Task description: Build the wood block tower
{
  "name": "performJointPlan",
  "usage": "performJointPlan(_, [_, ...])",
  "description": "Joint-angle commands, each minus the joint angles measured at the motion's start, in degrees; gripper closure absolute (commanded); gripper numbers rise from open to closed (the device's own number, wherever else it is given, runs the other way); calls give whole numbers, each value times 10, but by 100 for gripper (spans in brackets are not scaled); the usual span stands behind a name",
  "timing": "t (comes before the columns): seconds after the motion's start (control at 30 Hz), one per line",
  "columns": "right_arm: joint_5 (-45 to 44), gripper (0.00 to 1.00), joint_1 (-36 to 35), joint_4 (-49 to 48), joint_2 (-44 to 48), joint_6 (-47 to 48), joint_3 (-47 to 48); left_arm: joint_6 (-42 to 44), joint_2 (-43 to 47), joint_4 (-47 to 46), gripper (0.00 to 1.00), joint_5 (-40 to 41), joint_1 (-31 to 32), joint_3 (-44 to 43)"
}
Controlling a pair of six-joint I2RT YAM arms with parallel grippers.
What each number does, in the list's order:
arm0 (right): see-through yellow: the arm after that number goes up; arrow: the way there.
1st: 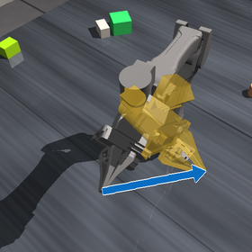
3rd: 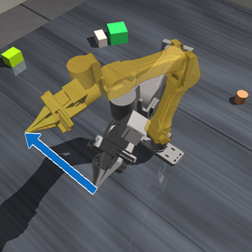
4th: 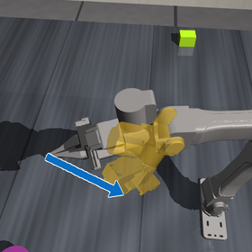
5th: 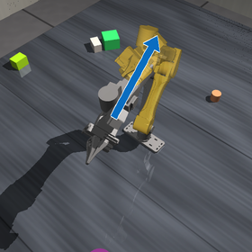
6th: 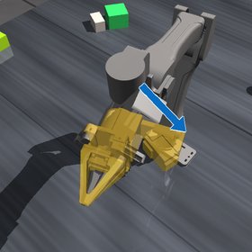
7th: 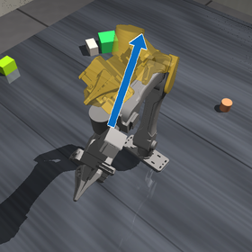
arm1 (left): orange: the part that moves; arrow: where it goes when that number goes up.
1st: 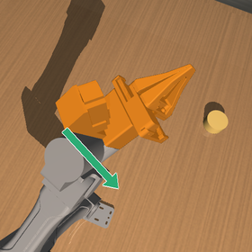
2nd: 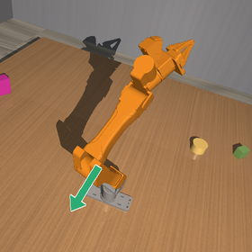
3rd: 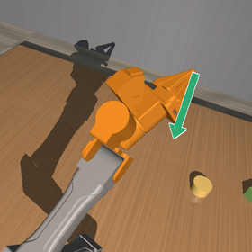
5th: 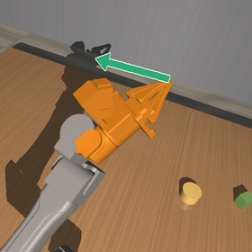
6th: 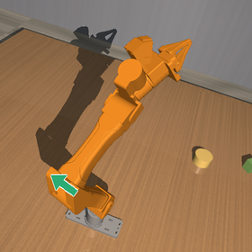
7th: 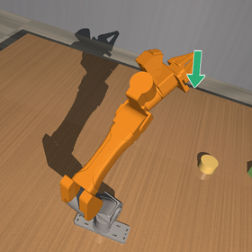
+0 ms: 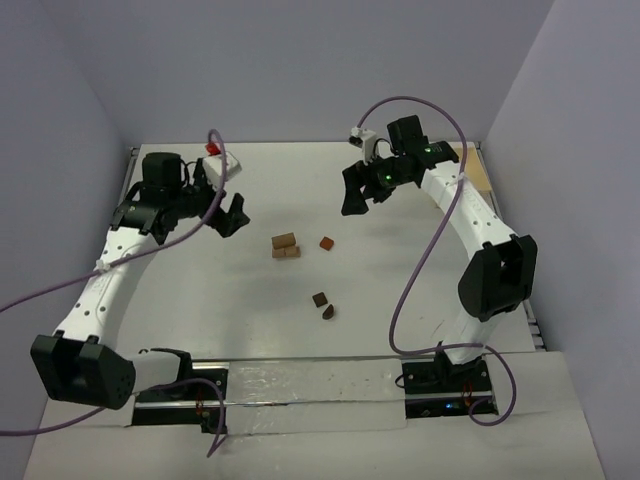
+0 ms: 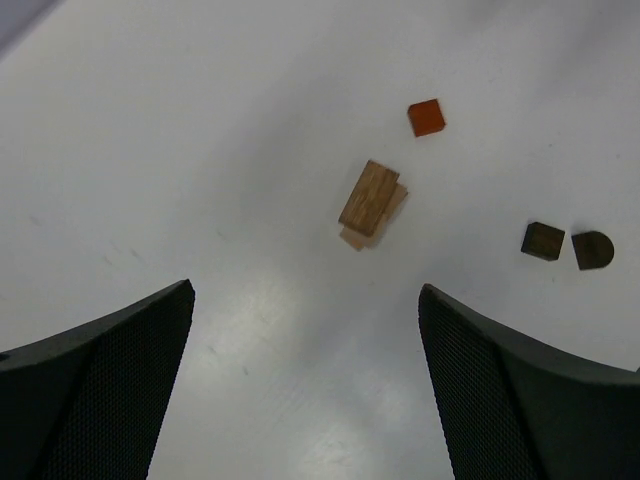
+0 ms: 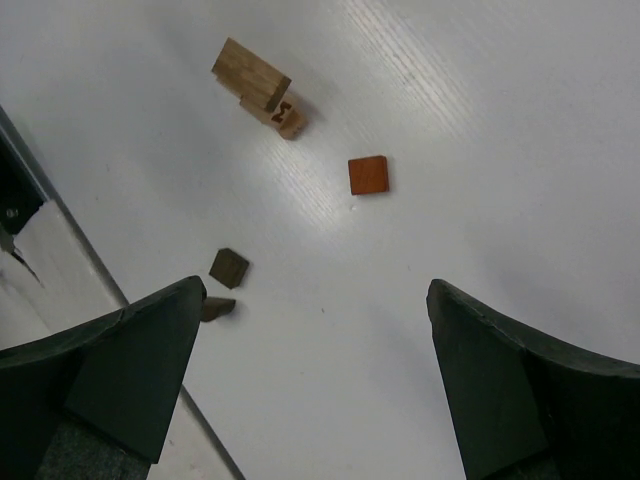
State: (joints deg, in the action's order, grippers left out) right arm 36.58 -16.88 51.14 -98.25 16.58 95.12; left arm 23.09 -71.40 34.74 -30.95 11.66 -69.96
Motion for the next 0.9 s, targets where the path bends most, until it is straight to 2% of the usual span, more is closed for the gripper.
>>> performJointPlan(0.0, [5,0,-23,-91,-3,-86,-4,-210,9,-107,1,-63,-100,64])
performJointPlan(0.07, [37,0,-36,-86,-27,-96,16,-255,32,-136,1,-51,-125,97])
performJointPlan(0.17, [44,0,-63,-78,-46,-84,37,-220,59,-154,1,-56,-138,131])
performJointPlan(0.3, [-32,0,-109,-81,-46,9,42,-197,73,-159,1,-56,-139,145])
performJointPlan(0.37, [-58,0,-138,-86,-45,84,42,-185,67,-147,1,-97,-153,138])
performJointPlan(0.43, [-80,0,-147,-101,-59,95,55,-181,53,-136,1,-143,-176,128])
performJointPlan(0.47, [-93,0,-150,-97,-70,119,79,-179,48,-133,2,-157,-182,124])
performJointPlan(0.53, [-68,0,-148,-12,-133,189,146,-179,41,-131,2,-164,-189,118])
performJointPlan(0.63, [-70,5,-172,159,-266,258,349,-177,42,-132,3,-178,-209,117])
performJointPlan(0.7, [-75,7,-195,227,-322,304,451,-177,45,-135,3,-185,-216,122])
performJointPlan(0.77, [-88,7,-214,230,-327,342,452,-176,45,-137,3,-192,-223,126])
performJointPlan(0.87, [-99,7,-238,181,-300,400,327,-173,43,-137,3,-204,-229,127])
